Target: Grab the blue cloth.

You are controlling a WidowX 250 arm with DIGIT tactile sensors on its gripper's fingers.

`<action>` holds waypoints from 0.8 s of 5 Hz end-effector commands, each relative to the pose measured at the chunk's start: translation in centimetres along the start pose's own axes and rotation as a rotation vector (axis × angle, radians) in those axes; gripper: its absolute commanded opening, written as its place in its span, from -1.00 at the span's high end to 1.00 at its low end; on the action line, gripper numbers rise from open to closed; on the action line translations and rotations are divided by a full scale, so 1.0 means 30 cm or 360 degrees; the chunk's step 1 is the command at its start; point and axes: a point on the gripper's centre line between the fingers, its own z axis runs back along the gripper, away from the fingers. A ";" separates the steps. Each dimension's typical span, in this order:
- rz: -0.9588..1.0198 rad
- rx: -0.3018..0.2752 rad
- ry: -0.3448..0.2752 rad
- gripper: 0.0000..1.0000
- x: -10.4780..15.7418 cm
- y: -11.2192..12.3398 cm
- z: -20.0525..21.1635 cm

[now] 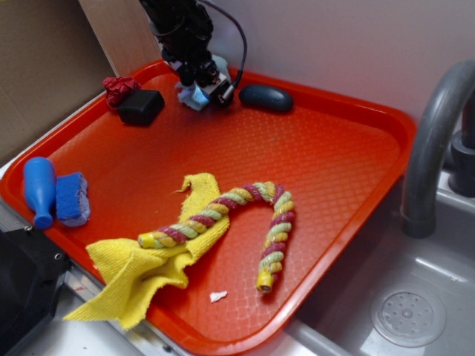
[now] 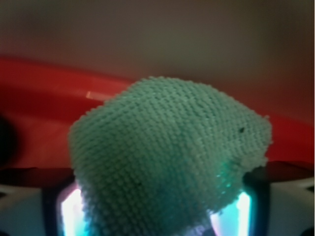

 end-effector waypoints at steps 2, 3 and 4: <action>-0.0060 -0.0086 0.0095 1.00 -0.064 0.061 0.096; -0.0211 -0.0258 0.0189 1.00 -0.136 0.009 0.248; -0.0292 -0.0314 0.0298 1.00 -0.174 -0.081 0.457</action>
